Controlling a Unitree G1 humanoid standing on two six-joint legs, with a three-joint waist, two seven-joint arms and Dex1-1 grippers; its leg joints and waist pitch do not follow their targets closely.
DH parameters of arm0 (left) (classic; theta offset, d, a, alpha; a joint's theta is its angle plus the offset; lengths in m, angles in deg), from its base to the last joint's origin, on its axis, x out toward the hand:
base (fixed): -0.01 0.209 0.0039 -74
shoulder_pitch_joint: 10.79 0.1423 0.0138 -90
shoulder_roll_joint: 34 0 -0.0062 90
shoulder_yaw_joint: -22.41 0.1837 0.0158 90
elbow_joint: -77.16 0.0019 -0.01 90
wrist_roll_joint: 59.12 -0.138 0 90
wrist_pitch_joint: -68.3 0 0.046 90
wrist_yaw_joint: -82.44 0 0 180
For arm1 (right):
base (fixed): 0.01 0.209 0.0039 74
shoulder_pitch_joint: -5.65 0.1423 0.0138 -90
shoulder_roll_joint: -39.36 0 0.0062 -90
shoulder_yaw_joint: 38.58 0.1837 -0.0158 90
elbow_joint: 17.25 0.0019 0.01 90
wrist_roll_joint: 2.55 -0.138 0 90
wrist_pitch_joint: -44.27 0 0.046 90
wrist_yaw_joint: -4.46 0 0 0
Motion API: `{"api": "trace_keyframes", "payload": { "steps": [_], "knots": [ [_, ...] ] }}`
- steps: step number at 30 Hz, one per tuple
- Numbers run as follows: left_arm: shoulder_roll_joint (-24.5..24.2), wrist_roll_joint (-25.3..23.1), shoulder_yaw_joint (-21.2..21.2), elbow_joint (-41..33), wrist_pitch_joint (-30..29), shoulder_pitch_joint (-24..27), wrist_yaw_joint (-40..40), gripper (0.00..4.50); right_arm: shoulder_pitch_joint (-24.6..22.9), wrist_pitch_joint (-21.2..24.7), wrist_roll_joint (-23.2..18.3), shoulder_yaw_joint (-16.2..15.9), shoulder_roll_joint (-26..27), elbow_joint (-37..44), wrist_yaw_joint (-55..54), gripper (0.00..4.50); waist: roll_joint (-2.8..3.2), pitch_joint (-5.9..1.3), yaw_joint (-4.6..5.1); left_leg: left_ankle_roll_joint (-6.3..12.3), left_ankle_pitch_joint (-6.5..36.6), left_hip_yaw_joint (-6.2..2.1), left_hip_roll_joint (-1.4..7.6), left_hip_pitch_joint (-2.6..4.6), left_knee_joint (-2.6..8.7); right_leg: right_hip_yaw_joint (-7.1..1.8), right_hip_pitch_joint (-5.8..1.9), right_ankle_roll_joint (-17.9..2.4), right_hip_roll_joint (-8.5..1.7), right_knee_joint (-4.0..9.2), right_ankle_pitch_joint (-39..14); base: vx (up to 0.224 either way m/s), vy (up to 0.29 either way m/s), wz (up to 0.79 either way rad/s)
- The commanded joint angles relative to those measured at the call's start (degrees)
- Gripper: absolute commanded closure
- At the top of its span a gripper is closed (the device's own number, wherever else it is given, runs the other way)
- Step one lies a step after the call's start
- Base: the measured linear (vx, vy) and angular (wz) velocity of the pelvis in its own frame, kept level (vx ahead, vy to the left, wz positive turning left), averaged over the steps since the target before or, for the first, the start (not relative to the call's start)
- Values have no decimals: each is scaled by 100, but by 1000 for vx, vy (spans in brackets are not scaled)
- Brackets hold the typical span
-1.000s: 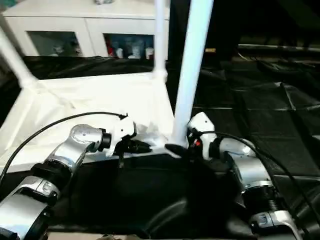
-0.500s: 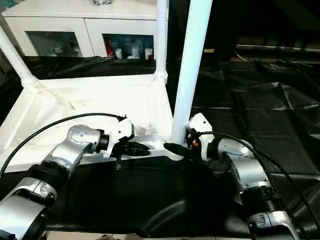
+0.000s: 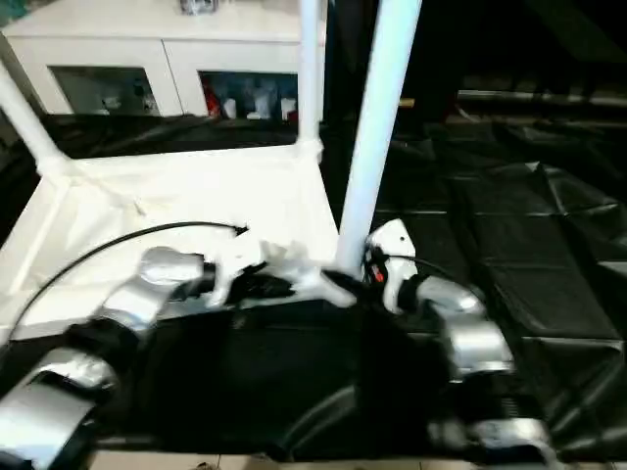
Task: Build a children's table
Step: Rotate leg to tighten
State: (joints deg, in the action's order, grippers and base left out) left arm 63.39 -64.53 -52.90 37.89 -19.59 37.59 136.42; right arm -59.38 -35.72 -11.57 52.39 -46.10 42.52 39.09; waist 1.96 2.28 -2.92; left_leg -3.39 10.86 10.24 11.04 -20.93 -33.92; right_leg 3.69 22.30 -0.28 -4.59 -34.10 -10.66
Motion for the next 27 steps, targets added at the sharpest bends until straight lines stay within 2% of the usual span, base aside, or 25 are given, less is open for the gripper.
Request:
{"api": "trace_keyframes", "payload": {
  "steps": [1, 2, 3, 6, 7, 10, 15, 16, 17, 19, 21, 23, 25, 26, 27],
  "knots": [
    [314, -53, -7, 96, -217, -104, -596, 450, -35, 191, 13, 21, 291, -426, -701, 188, -37, -253, 24, -55, 1836, -93, 207, 109, 482, -221, -172, -1090, -399, 532, -2370, 0, 0, 0],
    [391, -63, -8, 106, -272, -121, -712, 450, -13, 208, 5, 81, 370, -480, -882, 188, -44, -252, 36, -70, 1875, -96, 205, 111, 487, -222, -170, -1057, -393, 543, -2411, 0, 0, 0],
    [586, -56, -34, 134, -378, -149, -1005, 450, 41, 151, 89, 129, 499, -580, -1261, 189, -15, -253, 49, -65, 1906, -100, 201, 110, 492, -226, -163, -1026, -391, 551, -2364, 0, 0, 0],
    [892, -46, -56, 183, -527, -183, -1373, 450, 145, 94, 220, 171, 691, -748, -1718, 190, -40, -259, 83, -18, 1968, -87, 177, 118, 480, -222, -148, -1028, -383, 574, -2318, 0, 0, 0],
    [1060, -66, -34, 209, -557, -193, -1523, 450, 225, 35, 336, 140, 799, -840, -1964, 190, -23, -255, 80, 0, 1987, -92, 172, 121, 482, -220, -147, -1015, -383, 582, -2345, 0, 0, 0],
    [1230, -169, 34, 312, -494, -242, -1651, 450, 410, -108, 504, 47, 971, -1011, -2205, 190, -25, -260, 110, 37, 1981, -104, 159, 89, 490, -206, -161, -928, -385, 597, -2439, 0, 0, 0],
    [1104, -258, 46, 370, -450, -286, -1664, 450, 477, -238, 551, -22, 962, -1042, -2151, 190, -29, -269, 108, 149, 1882, -102, 162, 59, 501, -210, -181, -955, -390, 580, -2203, 0, 0, 0],
    [912, -347, 94, 359, -411, -301, -1596, 450, 472, -378, 539, -43, 847, -960, -1975, 137, -31, -264, 106, 162, 1930, -99, 161, 68, 502, -208, -174, -950, -390, 592, -2260, 0, 0, 0],
    [828, -350, 93, 346, -405, -304, -1534, 450, 469, -415, 505, -59, 777, -904, -1794, 124, -68, -266, 103, 185, 1926, -107, 159, 53, 505, -206, -185, -926, -400, 583, -2350, 0, 0, 0],
    [727, -331, 79, 325, -413, -300, -1420, 450, 482, -414, 474, -33, 686, -844, -1689, 118, -57, -271, 97, 220, 1857, -101, 164, 51, 504, -211, -181, -922, -399, 586, -2299, 0, 0, 0],
    [574, -311, 80, 307, -393, -281, -1189, 450, 493, -295, 384, -38, 520, -697, -1323, 88, -67, -280, 103, 275, 1679, -102, 170, 7, 508, -207, -219, -964, -395, 557, -2099, 0, 0, 0],
    [453, -318, 81, 310, -355, -264, -980, 450, 507, -189, 313, -59, 381, -588, -950, 76, -67, -280, 100, 317, 1543, -92, 165, -1, 493, -210, -223, -1034, -400, 547, -1930, 0, 0, 0],
    [242, -327, 101, 325, -233, -254, -652, 450, 370, -93, 292, -339, -51, -206, -74, 72, -58, -295, 89, 384, 1412, -90, 168, -20, 479, -208, -256, -1074, -400, 527, -1739, 0, 0, 0],
    [242, -327, 101, 325, -233, -254, -652, 450, 370, -93, 292, -339, -51, -206, -74, 72, -60, -300, 68, 441, 1294, -80, 180, -12, 463, -212, -258, -1125, -398, 510, -1506, 0, 0, 0],
    [142, -304, 118, 329, -144, -253, -468, 450, 273, -98, 294, -496, -284, -5, 371, 72, -55, -313, 67, 482, 1214, -74, 177, -1, 444, -206, -266, -1232, -388, 484, -1250, 0, 0, 0]
  ]
}}
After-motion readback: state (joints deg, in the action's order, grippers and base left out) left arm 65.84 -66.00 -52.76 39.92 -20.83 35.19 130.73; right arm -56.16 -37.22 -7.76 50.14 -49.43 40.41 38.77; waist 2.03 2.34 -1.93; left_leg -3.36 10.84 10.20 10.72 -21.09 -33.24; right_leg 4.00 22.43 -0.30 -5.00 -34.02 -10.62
